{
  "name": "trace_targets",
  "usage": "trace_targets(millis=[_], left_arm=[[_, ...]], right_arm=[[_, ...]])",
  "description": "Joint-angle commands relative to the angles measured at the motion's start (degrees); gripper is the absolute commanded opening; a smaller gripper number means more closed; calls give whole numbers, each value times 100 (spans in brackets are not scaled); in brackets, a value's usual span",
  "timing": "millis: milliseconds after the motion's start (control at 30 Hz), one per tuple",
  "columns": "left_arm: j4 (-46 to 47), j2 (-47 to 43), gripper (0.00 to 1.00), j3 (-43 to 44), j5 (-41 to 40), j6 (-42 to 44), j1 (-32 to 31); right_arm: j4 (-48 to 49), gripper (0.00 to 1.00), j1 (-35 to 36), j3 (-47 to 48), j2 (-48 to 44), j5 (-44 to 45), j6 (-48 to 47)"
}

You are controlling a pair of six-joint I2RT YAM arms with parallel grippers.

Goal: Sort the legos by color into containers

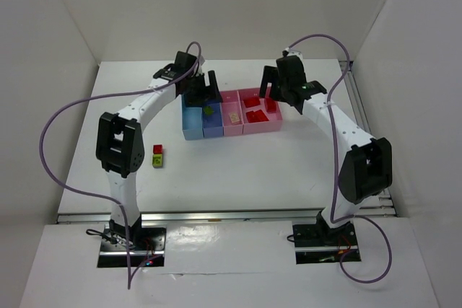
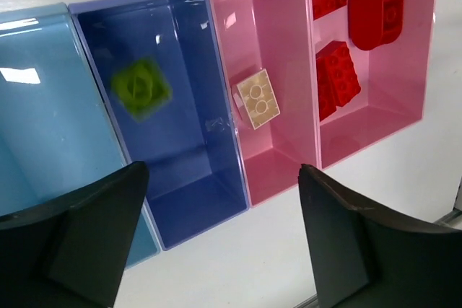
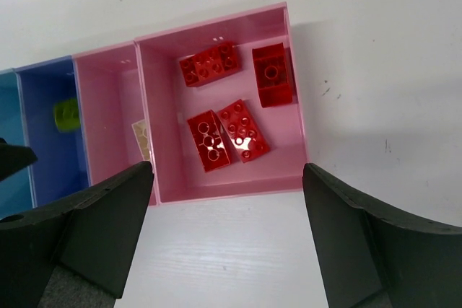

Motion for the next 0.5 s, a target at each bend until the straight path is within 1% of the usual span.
trace_targets(millis=[0,67,133,167,200,233,267,367,400,433,467], left_arm=[[-216,-39,96,377,-73,139,-24],[-277,-344,95,377,-161,140,-24],[-277,-679,85,53,-468,140,-24],[-277,-1081,81,-87,-625,140,-24],[-347,-1294,79,-411,-931,201,-24],[-443,-1514,79,-588,-1065,201,-24],[-688,-1959,79,-981,-1380,253,28],[-1127,-2595,85,-1730,-1926,167,99],[-1225,-2762,85,-2202,-2197,36,160],[-1339,-3016,91,-2416,-2331,-79,221],[-1454,-3106,100,-2618,-2436,-219,222]], right_arm=[[7,91,34,-48,-424,69,76],[7,91,34,-48,-477,69,76],[7,91,34,-100,-477,121,76],[7,91,34,-100,-477,122,76],[7,91,34,-100,-477,122,76],[7,91,34,-100,-477,122,76],[7,91,34,-100,-477,122,76],[94,91,34,-170,-477,122,76],[95,91,34,-171,-477,34,76],[165,91,34,-223,-477,-45,76],[165,91,34,-223,-398,-45,76]])
